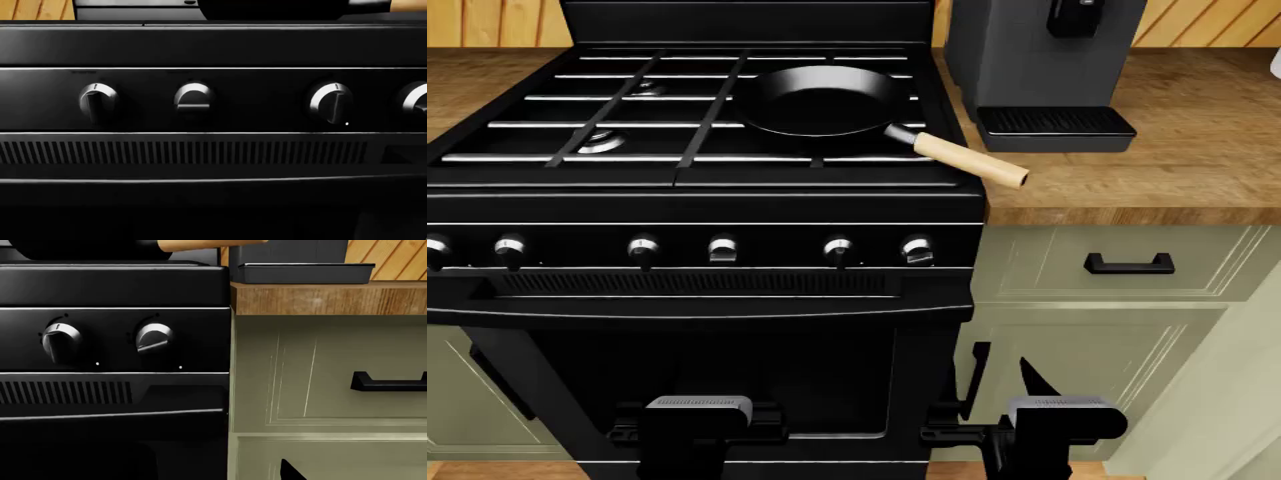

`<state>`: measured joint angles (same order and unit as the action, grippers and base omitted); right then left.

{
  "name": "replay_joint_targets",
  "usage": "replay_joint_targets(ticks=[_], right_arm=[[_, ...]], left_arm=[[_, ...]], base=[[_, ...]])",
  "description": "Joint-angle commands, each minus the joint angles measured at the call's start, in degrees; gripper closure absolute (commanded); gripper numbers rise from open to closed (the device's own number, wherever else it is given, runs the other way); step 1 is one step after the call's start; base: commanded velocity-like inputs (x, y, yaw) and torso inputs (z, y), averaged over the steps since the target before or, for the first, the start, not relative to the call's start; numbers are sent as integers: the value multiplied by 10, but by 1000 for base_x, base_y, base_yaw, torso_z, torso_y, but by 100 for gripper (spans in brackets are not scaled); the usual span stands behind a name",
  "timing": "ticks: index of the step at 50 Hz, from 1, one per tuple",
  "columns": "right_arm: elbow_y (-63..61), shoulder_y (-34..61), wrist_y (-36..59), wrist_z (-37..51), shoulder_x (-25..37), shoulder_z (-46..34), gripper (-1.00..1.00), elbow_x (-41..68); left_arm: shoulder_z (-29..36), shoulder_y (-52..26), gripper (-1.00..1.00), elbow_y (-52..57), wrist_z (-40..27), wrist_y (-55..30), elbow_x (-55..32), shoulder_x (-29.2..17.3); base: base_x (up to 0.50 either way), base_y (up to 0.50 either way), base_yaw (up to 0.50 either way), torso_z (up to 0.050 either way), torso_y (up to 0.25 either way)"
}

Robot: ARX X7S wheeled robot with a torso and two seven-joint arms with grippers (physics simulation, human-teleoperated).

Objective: Turn off the front right burner of the stove.

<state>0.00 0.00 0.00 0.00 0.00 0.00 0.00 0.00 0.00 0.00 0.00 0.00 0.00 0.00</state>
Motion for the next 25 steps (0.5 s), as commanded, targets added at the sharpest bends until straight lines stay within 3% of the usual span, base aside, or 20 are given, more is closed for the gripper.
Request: replay_joint_targets(ticks=[1,11,25], right_arm=[[-1,-1,0,11,9,-10,-100,10],[-2,-1,-1,35,26,-30,-100,23],[-7,-1,3,55,39,-44,-100,32]], left_arm=[[11,1,-100,1,-9,-1,-10,-9],[28,4,-100,7,-10,-22,-49,-26],[41,0,-100,2,-27,-28,-67,-37]], base=[[0,0,0,0,0],[0,0,0,0,0],[0,0,0,-48,0]])
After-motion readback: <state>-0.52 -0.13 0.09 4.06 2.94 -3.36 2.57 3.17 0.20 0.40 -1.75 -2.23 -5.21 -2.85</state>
